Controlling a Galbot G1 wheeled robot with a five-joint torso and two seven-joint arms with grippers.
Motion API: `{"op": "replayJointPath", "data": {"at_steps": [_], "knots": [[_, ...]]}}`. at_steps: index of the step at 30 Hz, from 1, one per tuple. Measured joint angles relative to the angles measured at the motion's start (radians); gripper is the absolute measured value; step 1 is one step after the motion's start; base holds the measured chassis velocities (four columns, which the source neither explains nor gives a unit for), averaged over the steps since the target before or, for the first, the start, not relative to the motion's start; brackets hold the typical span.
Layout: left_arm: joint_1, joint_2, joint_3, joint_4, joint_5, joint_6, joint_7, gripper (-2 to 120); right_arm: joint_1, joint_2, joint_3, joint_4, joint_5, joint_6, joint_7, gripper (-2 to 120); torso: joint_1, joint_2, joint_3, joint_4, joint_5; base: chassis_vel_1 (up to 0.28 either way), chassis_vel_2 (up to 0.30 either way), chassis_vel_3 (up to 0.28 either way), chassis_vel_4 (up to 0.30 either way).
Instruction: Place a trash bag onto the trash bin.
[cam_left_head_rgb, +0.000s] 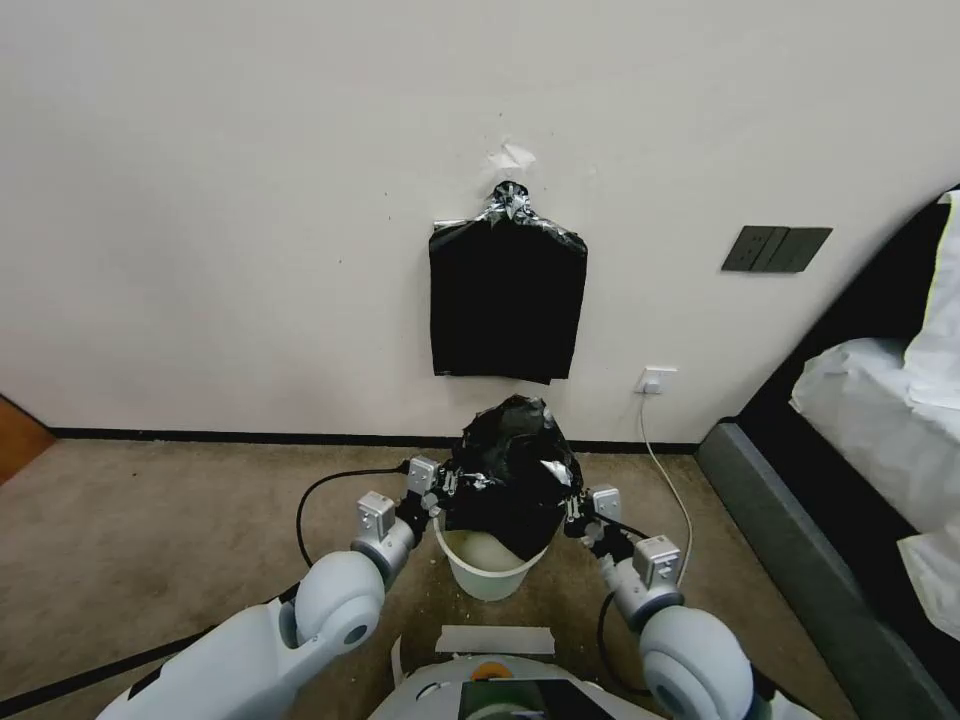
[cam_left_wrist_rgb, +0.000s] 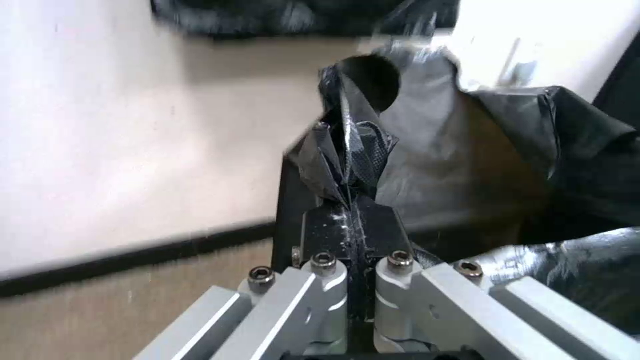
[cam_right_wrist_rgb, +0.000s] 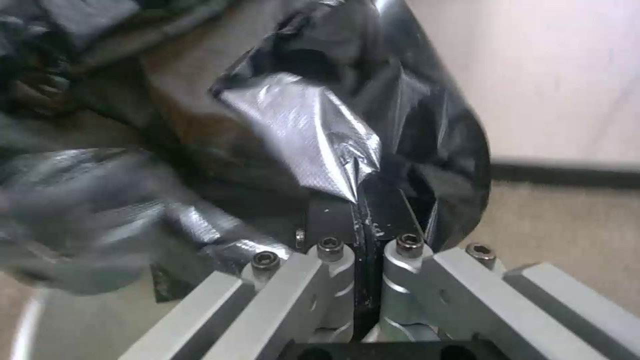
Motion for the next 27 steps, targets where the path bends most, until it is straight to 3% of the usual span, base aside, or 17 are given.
{"op": "replayJointPath", "data": {"at_steps": [16, 21, 27], "knots": [[0.184, -0.083, -0.032, 0.023, 0.119, -0.013, 0.008, 0, -0.057, 0.087, -0.040, -0.001, 0.099, -0.001, 0.006, 0, 0.000, 0.000, 0.000, -0.0001, 0.0000, 0.000, 0.000, 0.000, 0.000], [0.233, -0.127, -0.037, 0.034, 0.163, -0.018, 0.002, 0, -0.077, 0.125, -0.040, -0.013, 0.142, -0.001, 0.063, 0, 0.000, 0.000, 0.000, -0.0002, 0.0001, 0.000, 0.000, 0.000, 0.000], [0.298, -0.127, -0.069, -0.007, 0.186, -0.006, -0.016, 0, -0.109, 0.135, -0.040, 0.037, 0.160, -0.051, 0.151, 0, 0.000, 0.000, 0.000, -0.0002, 0.0000, 0.000, 0.000, 0.000, 0.000]]}}
